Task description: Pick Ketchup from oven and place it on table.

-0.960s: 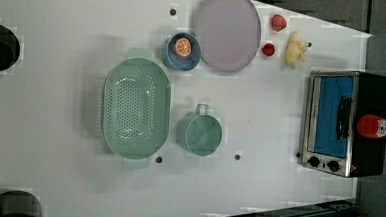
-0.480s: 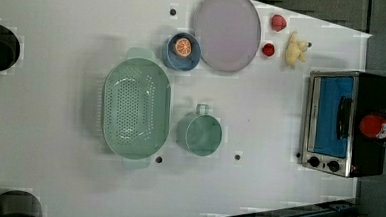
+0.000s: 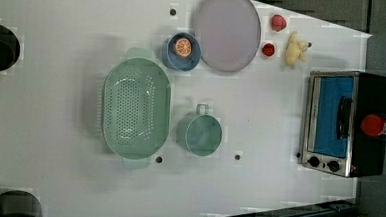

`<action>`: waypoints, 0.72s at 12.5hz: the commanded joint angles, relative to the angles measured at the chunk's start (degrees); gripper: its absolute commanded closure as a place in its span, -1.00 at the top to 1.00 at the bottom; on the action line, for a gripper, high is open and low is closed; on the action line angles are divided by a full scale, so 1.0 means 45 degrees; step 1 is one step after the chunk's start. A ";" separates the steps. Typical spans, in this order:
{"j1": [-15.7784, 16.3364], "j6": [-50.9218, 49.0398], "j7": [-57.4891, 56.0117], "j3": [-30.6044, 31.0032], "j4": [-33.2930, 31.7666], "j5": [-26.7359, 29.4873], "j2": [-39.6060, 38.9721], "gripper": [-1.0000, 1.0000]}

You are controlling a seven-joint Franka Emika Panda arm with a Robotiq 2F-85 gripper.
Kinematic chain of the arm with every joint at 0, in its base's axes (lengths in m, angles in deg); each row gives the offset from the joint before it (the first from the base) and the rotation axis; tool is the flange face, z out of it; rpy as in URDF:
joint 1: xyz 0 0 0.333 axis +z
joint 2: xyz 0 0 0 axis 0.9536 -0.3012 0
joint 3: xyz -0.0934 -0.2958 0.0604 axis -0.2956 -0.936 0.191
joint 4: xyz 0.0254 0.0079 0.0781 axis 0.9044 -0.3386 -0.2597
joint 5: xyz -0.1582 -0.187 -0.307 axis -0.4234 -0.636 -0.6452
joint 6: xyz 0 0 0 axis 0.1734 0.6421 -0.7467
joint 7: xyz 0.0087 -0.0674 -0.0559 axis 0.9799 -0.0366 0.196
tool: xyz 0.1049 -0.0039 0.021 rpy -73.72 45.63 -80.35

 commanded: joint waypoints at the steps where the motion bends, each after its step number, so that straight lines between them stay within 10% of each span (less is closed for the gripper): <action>1: 0.0427 -0.1993 -0.0237 0.0938 0.1382 0.0078 0.1458 0.01; 9: 0.0743 -0.4292 0.2454 0.5267 0.0308 0.0007 0.3811 0.01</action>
